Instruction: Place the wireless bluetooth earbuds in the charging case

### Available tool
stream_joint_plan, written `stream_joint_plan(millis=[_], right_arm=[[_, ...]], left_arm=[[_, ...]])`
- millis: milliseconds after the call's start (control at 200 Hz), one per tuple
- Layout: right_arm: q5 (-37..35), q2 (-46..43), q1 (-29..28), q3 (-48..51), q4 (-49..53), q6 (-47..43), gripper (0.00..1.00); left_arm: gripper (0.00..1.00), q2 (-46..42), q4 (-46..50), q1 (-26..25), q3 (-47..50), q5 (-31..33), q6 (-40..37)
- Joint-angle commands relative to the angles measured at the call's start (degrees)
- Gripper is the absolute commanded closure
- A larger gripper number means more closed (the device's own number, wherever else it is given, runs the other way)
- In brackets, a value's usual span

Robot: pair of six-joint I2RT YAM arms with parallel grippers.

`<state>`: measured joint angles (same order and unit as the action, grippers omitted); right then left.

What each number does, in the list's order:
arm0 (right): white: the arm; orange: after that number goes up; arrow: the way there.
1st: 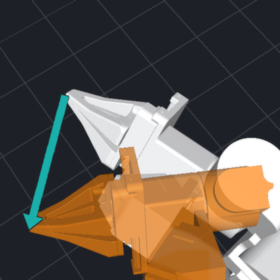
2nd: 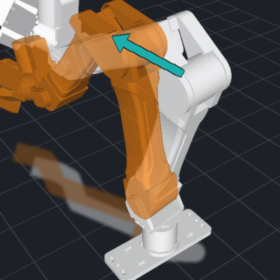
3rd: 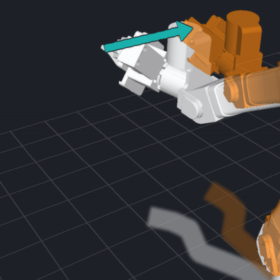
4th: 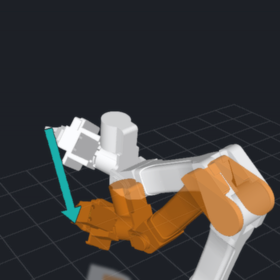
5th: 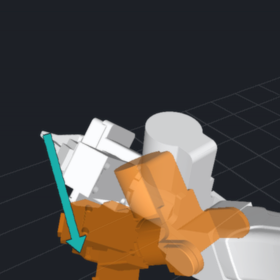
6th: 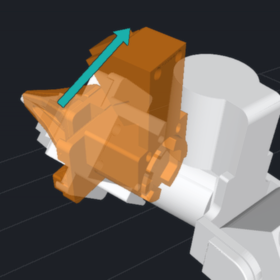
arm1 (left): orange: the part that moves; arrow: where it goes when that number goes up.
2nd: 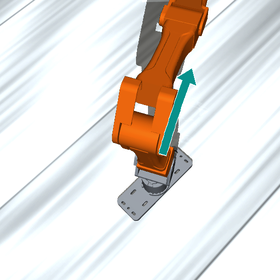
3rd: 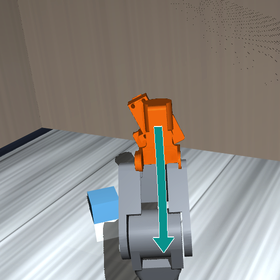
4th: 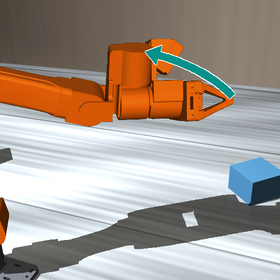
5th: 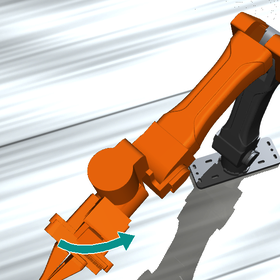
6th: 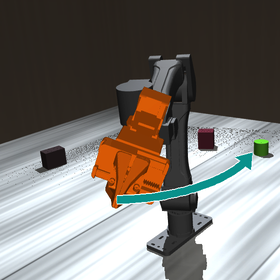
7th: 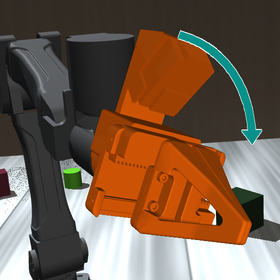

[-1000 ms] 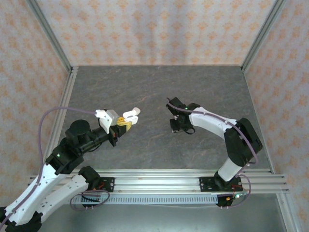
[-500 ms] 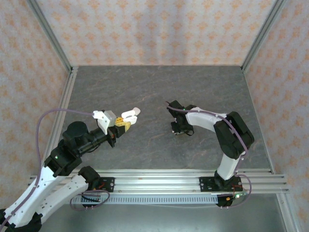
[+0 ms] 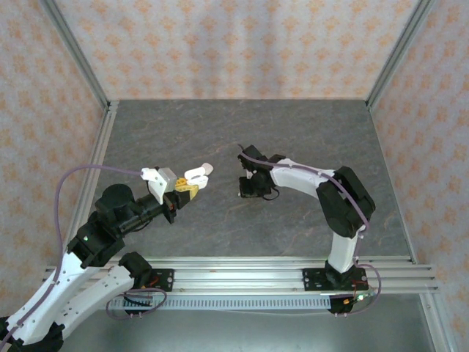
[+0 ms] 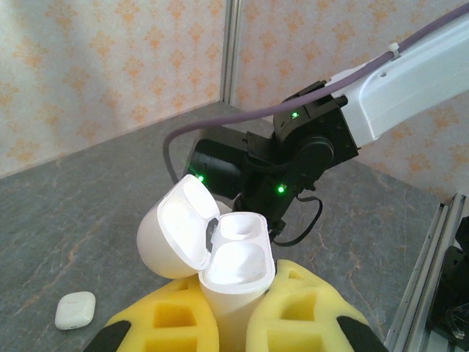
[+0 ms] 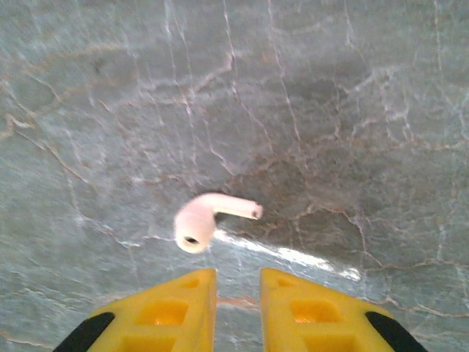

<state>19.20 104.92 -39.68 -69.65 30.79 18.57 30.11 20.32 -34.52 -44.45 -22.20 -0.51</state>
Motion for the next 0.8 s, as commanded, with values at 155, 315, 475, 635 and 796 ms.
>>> stream_joint_plan(millis=[155,315,475,635,796], right_arm=[[-3.00,-3.50,-1.24,-3.72,4.55,-4.84,0.75],[-7.57,1.21,-4.48,-10.48,12.31,-16.12,0.66],[-8.83,5.01,-5.93,-14.90,16.49,-23.30,0.59],[-9.33,8.34,-6.02,-18.00,18.86,-27.00,0.56],[-9.84,10.85,-6.02,-20.03,20.26,-29.89,0.55]], left_arm=[[1.00,-1.79,-0.19,-0.06,1.11,0.70,-0.41],[1.00,-1.94,0.07,-0.10,1.19,0.71,-0.42],[1.00,-2.78,0.85,-0.11,1.17,1.19,-0.43],[1.00,-3.38,1.48,-0.11,1.15,1.53,-0.55],[1.00,-3.30,1.83,-0.11,0.99,1.58,-0.72]])
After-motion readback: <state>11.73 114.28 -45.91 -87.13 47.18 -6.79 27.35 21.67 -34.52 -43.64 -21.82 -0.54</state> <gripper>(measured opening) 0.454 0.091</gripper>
